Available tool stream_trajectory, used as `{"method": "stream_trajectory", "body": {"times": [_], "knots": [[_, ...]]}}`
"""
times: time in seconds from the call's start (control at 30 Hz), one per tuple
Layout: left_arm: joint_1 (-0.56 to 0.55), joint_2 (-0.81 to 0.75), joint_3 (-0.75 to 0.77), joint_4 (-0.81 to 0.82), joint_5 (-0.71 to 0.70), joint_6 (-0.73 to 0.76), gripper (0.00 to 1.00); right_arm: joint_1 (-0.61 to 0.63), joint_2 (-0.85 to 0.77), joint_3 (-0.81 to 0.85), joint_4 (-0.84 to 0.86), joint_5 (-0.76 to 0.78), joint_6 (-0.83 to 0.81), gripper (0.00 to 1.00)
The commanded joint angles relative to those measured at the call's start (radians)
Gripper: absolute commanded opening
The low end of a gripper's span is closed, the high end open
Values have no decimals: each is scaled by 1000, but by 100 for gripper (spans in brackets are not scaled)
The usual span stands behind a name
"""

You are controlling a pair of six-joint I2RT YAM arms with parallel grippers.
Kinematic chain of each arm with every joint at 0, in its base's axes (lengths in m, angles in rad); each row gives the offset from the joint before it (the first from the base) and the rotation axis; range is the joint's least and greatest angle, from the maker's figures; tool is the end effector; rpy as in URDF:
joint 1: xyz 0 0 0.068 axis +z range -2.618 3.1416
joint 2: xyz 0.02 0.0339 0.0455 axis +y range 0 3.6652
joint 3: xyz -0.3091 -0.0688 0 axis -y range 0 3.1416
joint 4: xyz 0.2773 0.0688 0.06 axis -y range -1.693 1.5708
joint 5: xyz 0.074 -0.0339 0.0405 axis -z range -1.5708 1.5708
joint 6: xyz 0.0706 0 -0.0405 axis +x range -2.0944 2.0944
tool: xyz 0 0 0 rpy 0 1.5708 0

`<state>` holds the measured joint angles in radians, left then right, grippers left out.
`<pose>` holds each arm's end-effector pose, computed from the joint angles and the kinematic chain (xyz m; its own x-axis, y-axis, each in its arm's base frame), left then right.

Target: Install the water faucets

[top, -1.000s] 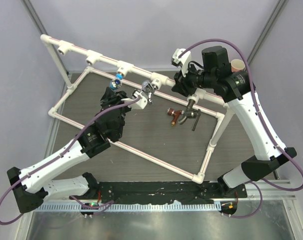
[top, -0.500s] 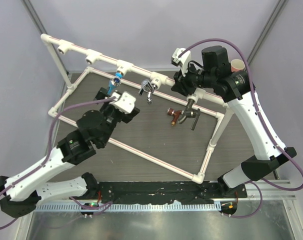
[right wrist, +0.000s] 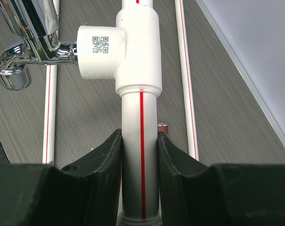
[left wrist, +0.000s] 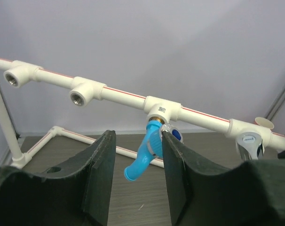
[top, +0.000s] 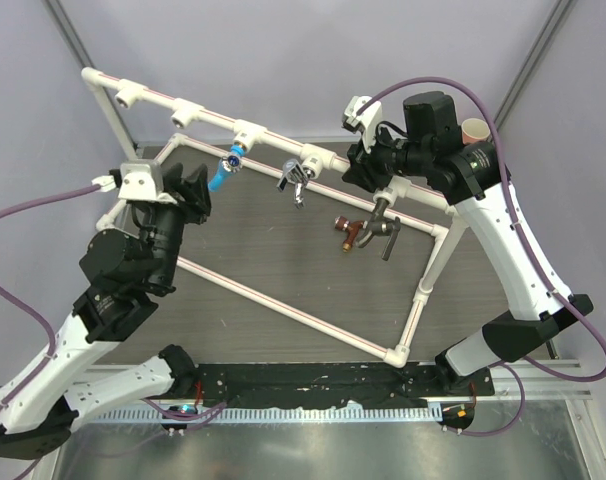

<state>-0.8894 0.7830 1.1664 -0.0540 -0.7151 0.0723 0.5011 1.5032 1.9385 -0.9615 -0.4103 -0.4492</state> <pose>0.1343 -0.0921 0.5321 0.2173 -0.1814 -0.9591 0.1804 0.9731 -0.1432 0.2893 0.1905 0.5235 -0.0741 -0.4946 -0.8659 -0.8606 0.4704 -0.1950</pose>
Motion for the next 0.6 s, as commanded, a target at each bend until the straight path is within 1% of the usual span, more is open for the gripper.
{"method": "stream_trajectory", "body": {"times": [0.0, 0.07, 0.1, 0.17, 0.2, 0.23, 0.3, 0.33, 0.4, 0.43, 0.57], "knots": [[73, 25, 15, 83, -35, -106, 46, 5, 19, -13, 20, -21, 55, 1], [111, 65, 39, 57, 0, -144, 46, 5, 20, -13, 20, -22, 53, 1], [150, 79, 45, 28, 38, -158, 48, 5, 22, -13, 20, -22, 53, 1], [193, 105, 62, -3, 87, -204, 50, 5, 20, -13, 20, -22, 53, 1], [236, 137, 68, -16, 107, -222, 51, 5, 19, -13, 20, -21, 53, 1], [256, 153, 85, -32, 165, -239, 52, 5, 19, -13, 20, -21, 53, 1], [297, 189, 98, -59, 222, -276, 54, 5, 18, -12, 21, -18, 53, 1], [302, 199, 101, -63, 274, -278, 54, 4, 17, -13, 21, -16, 53, 1], [305, 212, 102, -72, 324, -273, 58, 5, 19, -15, 20, -15, 52, 1], [305, 216, 105, -82, 371, -270, 59, 5, 22, -15, 20, -15, 50, 1], [305, 232, 119, -174, 439, -255, 63, 5, 26, -13, 20, -18, 50, 1]]}}
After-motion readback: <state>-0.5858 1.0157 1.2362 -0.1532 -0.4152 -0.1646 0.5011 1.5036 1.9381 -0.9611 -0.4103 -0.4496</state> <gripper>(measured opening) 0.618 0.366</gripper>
